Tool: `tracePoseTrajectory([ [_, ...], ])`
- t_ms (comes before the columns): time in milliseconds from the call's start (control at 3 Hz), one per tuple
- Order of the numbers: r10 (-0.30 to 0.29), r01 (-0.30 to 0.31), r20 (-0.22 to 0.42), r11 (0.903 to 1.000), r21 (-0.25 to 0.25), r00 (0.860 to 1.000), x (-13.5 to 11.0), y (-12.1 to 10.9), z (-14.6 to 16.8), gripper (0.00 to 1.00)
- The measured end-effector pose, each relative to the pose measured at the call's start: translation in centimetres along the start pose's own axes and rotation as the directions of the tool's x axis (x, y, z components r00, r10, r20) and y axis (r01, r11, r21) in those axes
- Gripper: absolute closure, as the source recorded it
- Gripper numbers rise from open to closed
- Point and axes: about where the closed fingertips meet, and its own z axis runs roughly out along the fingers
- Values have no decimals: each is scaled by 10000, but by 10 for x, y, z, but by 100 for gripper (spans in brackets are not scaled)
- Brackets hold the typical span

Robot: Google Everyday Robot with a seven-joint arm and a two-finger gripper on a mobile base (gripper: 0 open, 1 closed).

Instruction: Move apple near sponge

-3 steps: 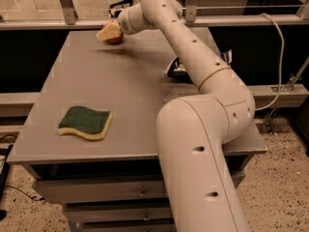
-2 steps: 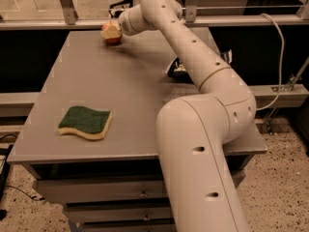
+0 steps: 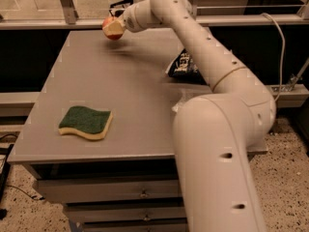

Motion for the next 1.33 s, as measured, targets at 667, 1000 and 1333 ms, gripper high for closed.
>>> tracePoseTrajectory([
  [667,-180,475,1117,9625,-2673,9936,-38,80,-89,100],
  [1000,-215,488,1008,9596,-2772,9947,-35,85,-90,100],
  [1333,-362,514,550,9501,-3078,9978,-18,103,-107,100],
])
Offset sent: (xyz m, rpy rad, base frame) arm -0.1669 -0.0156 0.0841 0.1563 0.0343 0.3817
